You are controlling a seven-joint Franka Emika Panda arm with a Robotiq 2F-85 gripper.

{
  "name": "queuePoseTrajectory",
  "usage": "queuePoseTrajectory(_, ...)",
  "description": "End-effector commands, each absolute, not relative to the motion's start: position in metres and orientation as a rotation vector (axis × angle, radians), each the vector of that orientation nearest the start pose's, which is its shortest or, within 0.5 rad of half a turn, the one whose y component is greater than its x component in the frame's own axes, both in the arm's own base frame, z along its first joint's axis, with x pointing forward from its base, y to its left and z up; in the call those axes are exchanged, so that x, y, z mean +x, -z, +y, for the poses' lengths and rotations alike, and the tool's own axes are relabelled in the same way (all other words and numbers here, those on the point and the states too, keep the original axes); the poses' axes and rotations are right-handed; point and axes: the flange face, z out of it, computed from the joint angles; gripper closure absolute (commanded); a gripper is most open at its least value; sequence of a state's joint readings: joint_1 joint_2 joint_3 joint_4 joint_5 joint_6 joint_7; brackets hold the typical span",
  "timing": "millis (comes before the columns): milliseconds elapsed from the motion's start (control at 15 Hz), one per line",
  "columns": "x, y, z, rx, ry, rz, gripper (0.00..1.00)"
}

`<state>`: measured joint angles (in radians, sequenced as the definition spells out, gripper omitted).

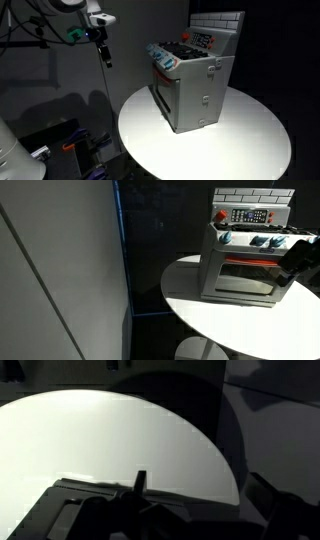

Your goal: Push the top right button on the toy stove

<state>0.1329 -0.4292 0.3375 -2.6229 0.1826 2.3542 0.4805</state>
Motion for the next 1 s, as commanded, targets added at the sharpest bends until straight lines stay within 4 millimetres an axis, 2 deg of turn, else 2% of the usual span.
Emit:
queuePoseTrajectory(0,0.372,-0.407,0.179,-3.04,0.227,0.269,0.0)
queuePoseTrajectory(200,0.38,-0.42,0.171,-3.012,0.255,0.309,0.0)
queuePoseTrajectory(600,0.395,-0.464,0.158,-2.969,0.377,0.374,0.0)
queuePoseTrajectory(933,0.413,-0.497,0.133,-2.941,0.492,0.535,0.0)
